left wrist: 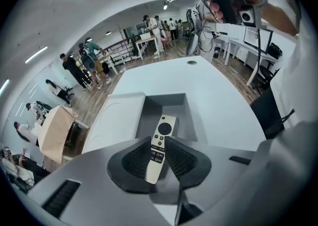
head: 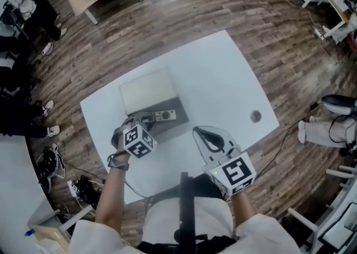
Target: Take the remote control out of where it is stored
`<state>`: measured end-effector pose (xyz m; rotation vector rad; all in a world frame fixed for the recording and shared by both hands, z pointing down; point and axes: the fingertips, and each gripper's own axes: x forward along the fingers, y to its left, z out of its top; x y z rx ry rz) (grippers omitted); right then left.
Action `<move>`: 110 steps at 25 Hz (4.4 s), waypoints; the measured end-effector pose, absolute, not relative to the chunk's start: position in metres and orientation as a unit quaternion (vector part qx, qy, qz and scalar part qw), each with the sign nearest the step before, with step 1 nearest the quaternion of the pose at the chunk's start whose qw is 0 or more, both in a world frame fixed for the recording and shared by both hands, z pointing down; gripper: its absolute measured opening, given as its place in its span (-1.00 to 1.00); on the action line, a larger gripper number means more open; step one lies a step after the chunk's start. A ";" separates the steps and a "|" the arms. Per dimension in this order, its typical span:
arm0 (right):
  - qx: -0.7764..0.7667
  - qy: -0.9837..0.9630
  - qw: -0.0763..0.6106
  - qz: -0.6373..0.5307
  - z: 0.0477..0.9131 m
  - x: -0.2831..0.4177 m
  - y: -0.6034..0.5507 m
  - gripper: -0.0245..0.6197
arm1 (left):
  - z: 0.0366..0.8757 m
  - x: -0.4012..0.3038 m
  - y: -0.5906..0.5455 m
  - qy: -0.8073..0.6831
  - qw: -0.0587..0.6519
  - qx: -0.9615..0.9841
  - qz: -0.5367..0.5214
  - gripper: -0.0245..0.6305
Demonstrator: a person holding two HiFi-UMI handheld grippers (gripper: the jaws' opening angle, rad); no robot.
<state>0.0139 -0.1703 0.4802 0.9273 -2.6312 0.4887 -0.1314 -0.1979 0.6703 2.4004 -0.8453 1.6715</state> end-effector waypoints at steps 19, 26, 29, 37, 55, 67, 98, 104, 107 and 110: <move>0.324 -0.910 0.171 0.197 0.508 0.045 -0.191 -0.92 | 0.710 -0.113 -0.209 -0.203 0.050 0.752 0.625 -0.43; 0.329 -0.905 0.177 0.205 0.515 0.053 -0.192 -0.92 | 0.726 -0.111 -0.204 -0.175 0.052 0.740 0.647 -0.31; 0.332 -0.903 0.179 0.207 0.516 0.054 -0.194 -0.92 | 0.730 -0.110 -0.206 -0.168 0.053 0.736 0.653 -0.31; 0.341 -0.898 0.180 0.212 0.519 0.064 -0.196 -0.92 | 0.740 -0.107 -0.207 -0.149 0.054 0.724 0.671 -0.31; 0.341 -0.898 0.179 0.215 0.516 0.060 -0.199 -0.92 | 0.746 -0.107 -0.203 -0.129 0.042 0.722 0.678 -0.31; 0.315 -0.915 0.164 0.192 0.491 0.045 -0.207 -0.92 | 0.715 -0.103 -0.212 -0.238 0.040 0.748 0.618 -0.32; 0.274 -0.954 0.113 0.045 0.365 -0.003 -0.186 -0.92 | 0.464 -0.179 -0.162 -0.580 0.050 0.764 0.278 -0.32; 0.278 -0.954 0.113 0.027 0.349 -0.008 -0.184 -0.92 | 0.413 -0.199 -0.154 -0.619 0.027 0.753 0.222 -0.32; 0.279 -0.954 0.113 0.015 0.339 -0.014 -0.183 -0.92 | 0.384 -0.205 -0.149 -0.633 0.004 0.752 0.184 -0.32; 0.284 -0.953 0.110 0.002 0.325 -0.018 -0.182 -0.92 | 0.358 -0.207 -0.142 -0.639 -0.019 0.753 0.157 -0.32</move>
